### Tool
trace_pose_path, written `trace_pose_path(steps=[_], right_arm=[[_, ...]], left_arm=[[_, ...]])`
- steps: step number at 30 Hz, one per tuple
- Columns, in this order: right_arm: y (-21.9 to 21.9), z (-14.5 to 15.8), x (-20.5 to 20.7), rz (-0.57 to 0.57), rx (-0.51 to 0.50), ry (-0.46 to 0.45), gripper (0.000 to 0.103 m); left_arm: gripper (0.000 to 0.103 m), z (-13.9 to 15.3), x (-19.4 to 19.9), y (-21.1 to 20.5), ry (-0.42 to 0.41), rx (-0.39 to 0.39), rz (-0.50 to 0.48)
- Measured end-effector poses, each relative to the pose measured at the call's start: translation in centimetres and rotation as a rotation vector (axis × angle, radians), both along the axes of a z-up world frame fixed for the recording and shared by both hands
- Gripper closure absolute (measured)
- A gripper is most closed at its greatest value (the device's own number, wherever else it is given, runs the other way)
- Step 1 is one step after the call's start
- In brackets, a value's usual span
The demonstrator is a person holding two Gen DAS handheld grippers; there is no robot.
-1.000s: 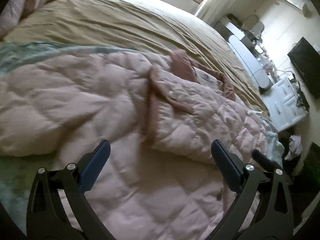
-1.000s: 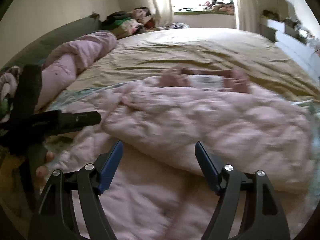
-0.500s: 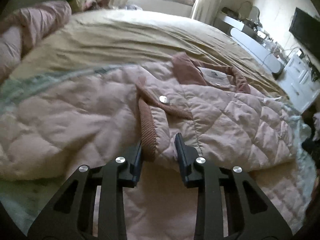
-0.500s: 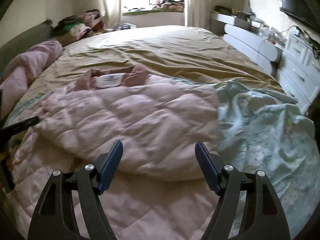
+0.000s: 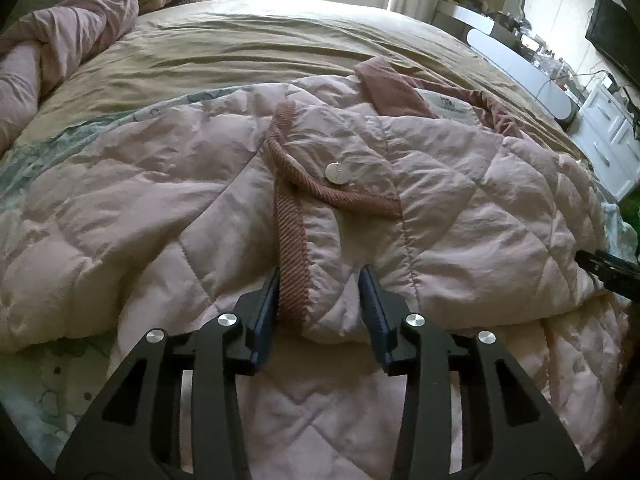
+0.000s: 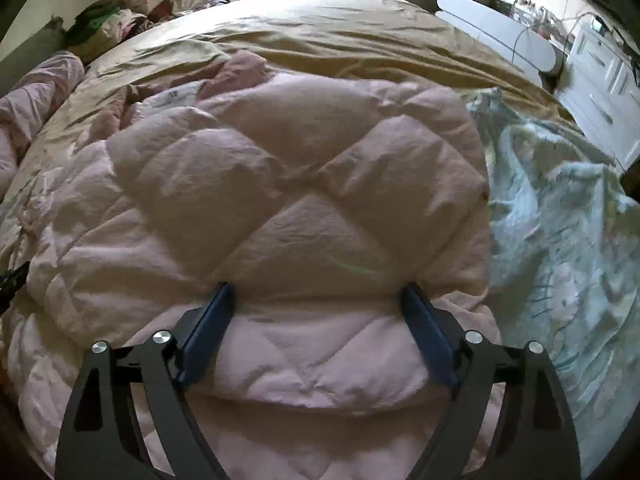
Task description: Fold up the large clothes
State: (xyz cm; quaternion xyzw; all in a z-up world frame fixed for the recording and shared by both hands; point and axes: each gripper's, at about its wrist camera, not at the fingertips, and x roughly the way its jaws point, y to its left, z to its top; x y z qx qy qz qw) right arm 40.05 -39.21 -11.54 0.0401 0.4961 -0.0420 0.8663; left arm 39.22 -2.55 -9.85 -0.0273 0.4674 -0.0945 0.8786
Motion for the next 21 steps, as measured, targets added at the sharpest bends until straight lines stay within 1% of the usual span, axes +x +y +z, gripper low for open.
trace_pose_path(steps=[2, 4, 5, 6, 7, 9, 10, 11, 12, 13, 15, 17, 21], right_arm=[[-0.1, -0.3, 0.2, -0.016, 0.003, 0.007, 0.017], [0.3, 0.2, 0.0, -0.015, -0.018, -0.004, 0.017], [0.4, 0.5, -0.4, -0.016, -0.018, -0.013, 0.017], [0.5, 1.0, -0.9, -0.019, -0.012, -0.022, 0.017], [0.6, 1.8, -1.6, -0.02, 0.006, -0.041, 0.016], [0.9, 3.4, -3.1, -0.01, 0.049, -0.088, 0.014], [1.2, 4.3, -4.0, -0.003, 0.06, -0.109, 0.009], [1.5, 5.0, -4.6, 0.002, 0.064, -0.127, 0.006], [2.0, 6.0, -5.4, 0.014, 0.07, -0.15, 0.005], [2.5, 6.8, -5.9, 0.032, 0.073, -0.171, 0.005], [3.4, 8.2, -6.9, 0.056, 0.063, -0.204, 0.004], [4.6, 9.4, -7.8, 0.091, 0.063, -0.232, 0.004], [7.0, 11.4, -9.1, 0.144, 0.056, -0.281, 0.004]], left_arm=[[0.068, 0.2, -0.2, 0.1, 0.005, -0.003, 0.006], [0.063, 0.9, -0.6, 0.2, 0.001, 0.011, 0.026], [0.063, 1.4, -1.0, 0.4, -0.003, 0.005, 0.025], [0.058, 1.8, -1.4, 0.6, -0.008, -0.001, 0.022], [0.051, 2.4, -1.8, 0.9, -0.014, 0.0, 0.027], [0.043, 3.3, -2.5, 1.4, -0.024, -0.002, 0.034], [0.038, 3.7, -2.9, 1.7, -0.026, 0.001, 0.039], [0.035, 4.1, -3.2, 2.0, -0.028, 0.008, 0.047], [0.028, 4.5, -3.7, 2.3, -0.028, 0.017, 0.054], [0.018, 5.0, -4.1, 2.7, -0.034, 0.022, 0.062], [0.009, 6.0, -5.2, 3.6, -0.054, 0.033, 0.087], [0.009, 6.7, -5.9, 4.6, -0.065, 0.034, 0.112], [0.009, 7.6, -7.5, 6.7, -0.057, 0.042, 0.156]])
